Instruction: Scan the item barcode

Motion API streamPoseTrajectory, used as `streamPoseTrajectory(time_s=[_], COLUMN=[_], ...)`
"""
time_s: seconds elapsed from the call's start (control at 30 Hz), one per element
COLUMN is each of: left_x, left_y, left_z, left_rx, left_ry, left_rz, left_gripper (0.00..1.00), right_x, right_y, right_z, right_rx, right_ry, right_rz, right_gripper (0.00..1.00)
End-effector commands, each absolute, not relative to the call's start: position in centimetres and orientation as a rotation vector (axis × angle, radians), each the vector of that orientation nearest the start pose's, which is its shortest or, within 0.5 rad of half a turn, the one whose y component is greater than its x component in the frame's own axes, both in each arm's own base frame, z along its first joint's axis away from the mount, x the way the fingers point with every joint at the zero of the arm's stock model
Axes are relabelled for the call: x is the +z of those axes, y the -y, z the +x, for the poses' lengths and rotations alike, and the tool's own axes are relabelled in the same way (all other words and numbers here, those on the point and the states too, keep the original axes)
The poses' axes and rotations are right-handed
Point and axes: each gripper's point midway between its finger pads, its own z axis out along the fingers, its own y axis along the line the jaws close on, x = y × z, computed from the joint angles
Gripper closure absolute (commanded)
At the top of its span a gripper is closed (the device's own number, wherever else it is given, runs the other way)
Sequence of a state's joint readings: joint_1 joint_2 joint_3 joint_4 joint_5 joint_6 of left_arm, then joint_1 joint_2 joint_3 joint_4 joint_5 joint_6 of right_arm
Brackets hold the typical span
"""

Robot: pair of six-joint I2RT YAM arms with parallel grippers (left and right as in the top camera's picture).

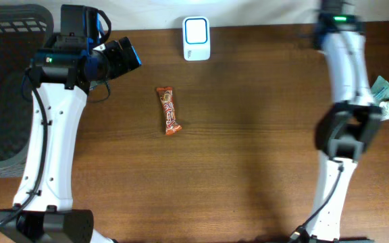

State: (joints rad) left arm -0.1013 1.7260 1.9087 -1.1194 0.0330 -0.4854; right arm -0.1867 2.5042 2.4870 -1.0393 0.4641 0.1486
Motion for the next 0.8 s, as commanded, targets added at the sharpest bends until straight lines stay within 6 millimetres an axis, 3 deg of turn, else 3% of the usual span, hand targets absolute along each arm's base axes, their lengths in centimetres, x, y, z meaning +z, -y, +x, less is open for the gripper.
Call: streamPoseTrajectory(time_s=[0.0,0.1,0.17,0.27,0.33,0.4,0.47,0.53,0.63,0.67,0.77], left_x=[28.4,28.4,28.4,28.4,28.4,28.4,28.4,28.4,28.4,28.4,28.4], left_y=[4.7,4.7,4.7,4.7,4.7,4.7,4.7,4.7,4.7,4.7,4.7], left_z=[43.3,43.3,43.3,43.3,43.3,43.3,43.3,43.3,43.3,43.3,43.3], left_rx=[-0.269,-0.268,-0.269,-0.269,-0.268,-0.269,-0.269,-0.269,-0.268,-0.268,-0.268], left_ry=[-2.477,-2.477,-2.476,-2.477,-2.477,-2.477,-2.477,-2.477,-2.477,-2.477,-2.477], left_rz=[-0.449,-0.449,-0.449,-0.449,-0.448,-0.449,-0.449,-0.449,-0.449,-0.449,-0.449], left_gripper=[0.01,0.01,0.01,0.01,0.01,0.01,0.01,0.01,0.01,0.01,0.01], right_x=[15.5,14.7,14.0,13.1,12.3,12.1,12.1,12.5,13.9,14.7,19.2], right_y=[25.5,30.6,32.4,33.9,34.5,34.3,34.0,33.8,32.0,31.0,25.8], right_z=[52.2,48.6,47.0,45.7,44.8,44.6,44.5,44.1,44.7,45.2,47.2], right_rx=[-0.675,-0.671,-0.627,-0.594,-0.599,-0.598,-0.597,-0.595,-0.468,-0.396,-0.088], right_ry=[-2.458,-2.478,-2.495,-2.504,-2.52,-2.532,-2.544,-2.556,-2.559,-2.553,-2.511], right_rz=[0.816,0.958,1.018,1.074,1.099,1.1,1.097,1.099,1.066,1.045,0.918], right_gripper=[0.96,0.96,0.96,0.89,0.69,0.7,0.61,0.61,0.61,0.61,0.6])
